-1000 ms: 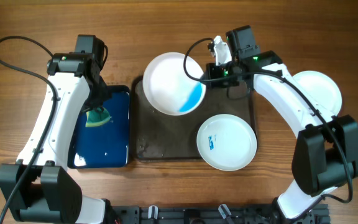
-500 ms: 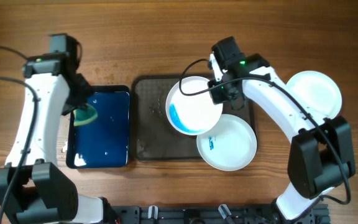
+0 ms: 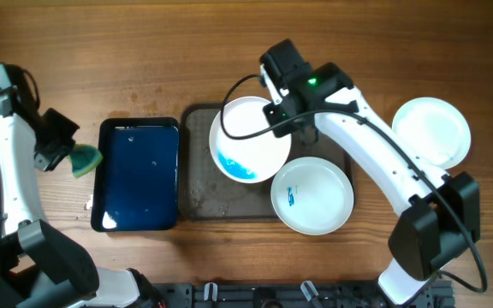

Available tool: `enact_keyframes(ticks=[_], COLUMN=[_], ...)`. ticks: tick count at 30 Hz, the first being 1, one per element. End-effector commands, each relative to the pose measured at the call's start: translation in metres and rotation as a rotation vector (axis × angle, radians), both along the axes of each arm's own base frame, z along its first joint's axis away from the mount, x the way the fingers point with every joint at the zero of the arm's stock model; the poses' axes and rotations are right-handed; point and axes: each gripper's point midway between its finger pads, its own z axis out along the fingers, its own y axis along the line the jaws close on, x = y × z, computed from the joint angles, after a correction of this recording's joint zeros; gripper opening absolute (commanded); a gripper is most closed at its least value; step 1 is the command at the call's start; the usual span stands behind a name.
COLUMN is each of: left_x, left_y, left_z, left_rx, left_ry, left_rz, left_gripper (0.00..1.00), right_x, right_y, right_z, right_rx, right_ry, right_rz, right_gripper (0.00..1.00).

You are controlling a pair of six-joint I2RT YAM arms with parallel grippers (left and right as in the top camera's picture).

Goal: Clean dirty plates on tray and stack at the side

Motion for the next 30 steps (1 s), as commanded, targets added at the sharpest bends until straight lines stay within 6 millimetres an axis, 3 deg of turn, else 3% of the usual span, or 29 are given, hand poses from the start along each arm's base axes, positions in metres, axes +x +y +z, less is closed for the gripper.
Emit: enact_keyframes(ticks=[1,15,25,30], left_x=[0.0,-0.003,-0.014,-0.025], left_y=[0.012,0.016,0.039,0.055], left_z=[0.011,0.011,0.011,0.011], left_rx=[-0.016,-0.023,-0.013,-0.012], left_ry=[-0.054,-0.053,-0.063,-0.063], left_rz=[0.035,0.054,0.126,0.187], left_gripper=[0.04,0.04,0.04,0.04], right_x=[-0.005,-0.013,-0.022,-0.028], right_y=[0.017,0.093,0.139,0.162], right_z=[0.019,0.046,0.025,0.024], right_rx=[0.03,0.154,0.139,0.142], right_ry=[-0.036,-0.049,-0.024,-0.068], right_rz=[0.011,0.122,0.205,0.23], right_gripper=[0.05,0.05,0.05,0.05])
